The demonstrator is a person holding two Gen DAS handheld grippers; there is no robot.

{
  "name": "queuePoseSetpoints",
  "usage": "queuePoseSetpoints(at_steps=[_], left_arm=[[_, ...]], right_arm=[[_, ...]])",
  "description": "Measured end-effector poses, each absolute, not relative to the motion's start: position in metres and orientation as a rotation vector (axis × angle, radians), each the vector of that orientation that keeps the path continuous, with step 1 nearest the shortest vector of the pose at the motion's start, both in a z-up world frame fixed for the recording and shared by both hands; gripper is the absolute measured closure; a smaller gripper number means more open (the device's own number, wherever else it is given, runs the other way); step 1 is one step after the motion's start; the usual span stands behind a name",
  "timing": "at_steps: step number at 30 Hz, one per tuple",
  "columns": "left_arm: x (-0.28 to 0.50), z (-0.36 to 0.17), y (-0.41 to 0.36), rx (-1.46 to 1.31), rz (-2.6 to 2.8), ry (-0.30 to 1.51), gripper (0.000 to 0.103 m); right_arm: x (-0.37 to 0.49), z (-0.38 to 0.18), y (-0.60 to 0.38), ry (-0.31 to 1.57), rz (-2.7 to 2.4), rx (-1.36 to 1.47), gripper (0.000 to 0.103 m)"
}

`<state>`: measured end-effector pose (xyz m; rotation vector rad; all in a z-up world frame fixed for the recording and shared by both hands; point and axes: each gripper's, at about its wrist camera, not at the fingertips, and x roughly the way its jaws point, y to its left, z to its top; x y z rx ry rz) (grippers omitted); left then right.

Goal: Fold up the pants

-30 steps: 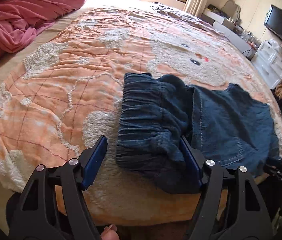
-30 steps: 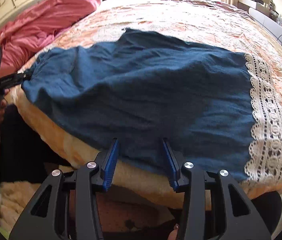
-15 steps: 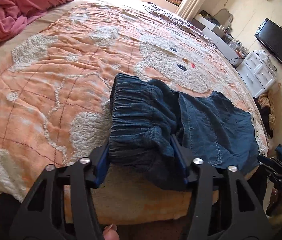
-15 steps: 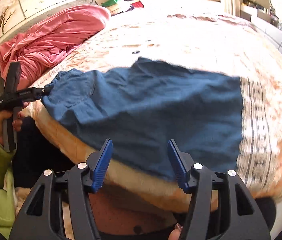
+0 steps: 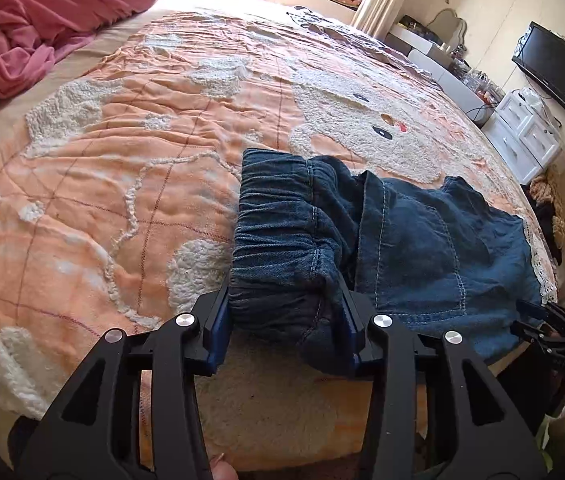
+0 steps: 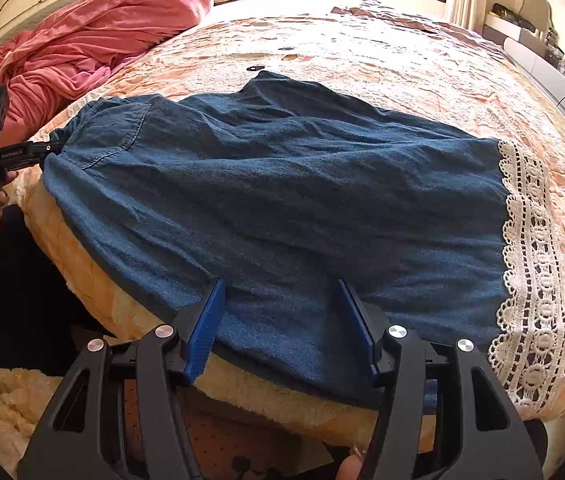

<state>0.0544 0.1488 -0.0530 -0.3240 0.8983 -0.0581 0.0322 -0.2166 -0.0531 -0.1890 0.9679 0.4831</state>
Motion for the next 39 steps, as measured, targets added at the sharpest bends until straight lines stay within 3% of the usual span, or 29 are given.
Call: queuePoseSetpoints(at_steps=[6,13,17,25,31,33,39], left_arm=[[0.045,-0.040,0.152,-0.365,-0.067,0.878,0.063],[0.023,0.029,0.145,-0.281,-0.027,0.733,0.054],[0.041,0.052,0.102,-0.240,-0.161,0.694,0.048],[0.098,0.004,-0.018,-0.136,-0.418,0.862,0.048],[0.104,-0.062,-0.009,-0.095,-0.308,0.978,0.048],[0.101,-0.059,-0.007,-0.077,-0.317,0.960,0.048],[0.097,-0.028,-0.022,-0.067,-0.406,0.857,0.038]], right_arm=[[0.032,-0.048,-0.220,0.969,0.496,-0.166,0.047],[0.026,-0.016,-0.257,0.884,0.519,0.010,0.043],[0.041,-0.019,-0.261,0.911,0.498,0.047,0.043],[0.051,-0.048,-0.275,1.031,0.399,0.040,0.042],[0.047,-0.055,-0.271,1.029,0.413,-0.030,0.042],[0.051,-0.044,-0.268,1.044,0.425,-0.052,0.043],[0.088,0.030,-0.243,0.830,0.536,-0.091,0.043]])
